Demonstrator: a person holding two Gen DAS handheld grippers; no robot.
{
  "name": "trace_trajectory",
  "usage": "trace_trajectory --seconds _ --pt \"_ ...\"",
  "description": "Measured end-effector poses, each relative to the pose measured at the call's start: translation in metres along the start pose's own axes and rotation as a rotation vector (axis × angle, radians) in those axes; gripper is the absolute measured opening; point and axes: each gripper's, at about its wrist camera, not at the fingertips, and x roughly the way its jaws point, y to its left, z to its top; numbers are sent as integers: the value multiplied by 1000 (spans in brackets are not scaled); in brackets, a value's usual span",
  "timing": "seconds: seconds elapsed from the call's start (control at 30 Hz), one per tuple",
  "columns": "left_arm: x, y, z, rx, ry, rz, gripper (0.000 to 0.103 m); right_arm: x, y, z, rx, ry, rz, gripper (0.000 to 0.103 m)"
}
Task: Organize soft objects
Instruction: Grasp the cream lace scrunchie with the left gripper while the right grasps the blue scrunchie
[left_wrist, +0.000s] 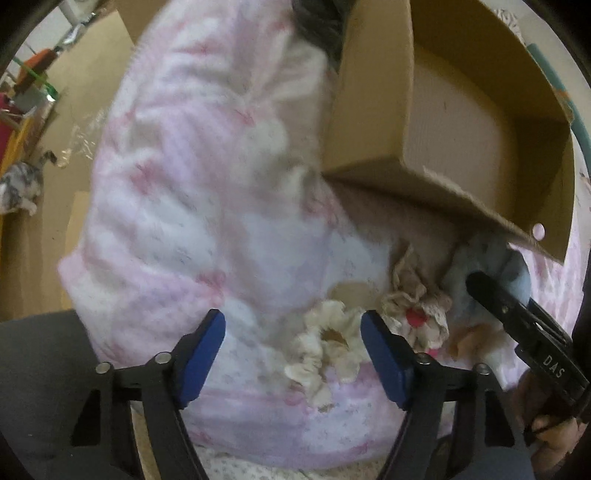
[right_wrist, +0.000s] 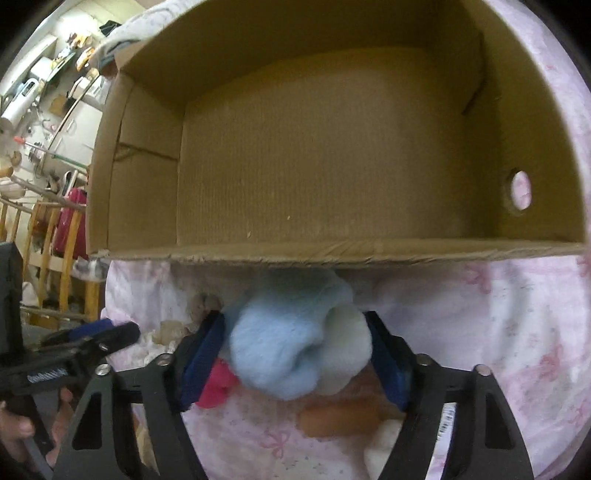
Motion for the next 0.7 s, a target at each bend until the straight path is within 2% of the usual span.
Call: trace_trajectory --seconds 0.07,0.1,0.17,0.27,0.3,0.33,0.37,0.47,0.57,0.7 --pt "6 -5 -2 23 9 5 73 -1 2 -1 -16 -4 -6 74" --pt "9 -7 -3 32 21 0 71 -2 2 -1 -20 -4 -1 64" --pt "18 -11 -5 39 46 -12 57 -4 2 -3 -22 -2 6 51" --pt "26 -15 -7 50 66 -15 45 -10 1 -5 -26 -16 26 39" --pt "26 -16 -7 52 59 -23 40 -11 2 -5 -32 -26 31 37" --pt "26 -18 -7 53 56 -40 29 -14 3 -5 -40 -38 35 36" --pt "25 -18 -7 52 56 -58 24 -16 3 -5 -45 -50 38 35" --pt "16 -18 -6 48 37 -77 17 -26 1 -6 -39 -73 58 34" --pt "-6 -10 -11 27 11 -102 17 -32 -7 -7 -22 -78 66 34" --pt "-10 -2 -15 3 9 -114 16 -36 -12 -8 -4 -88 68 34"
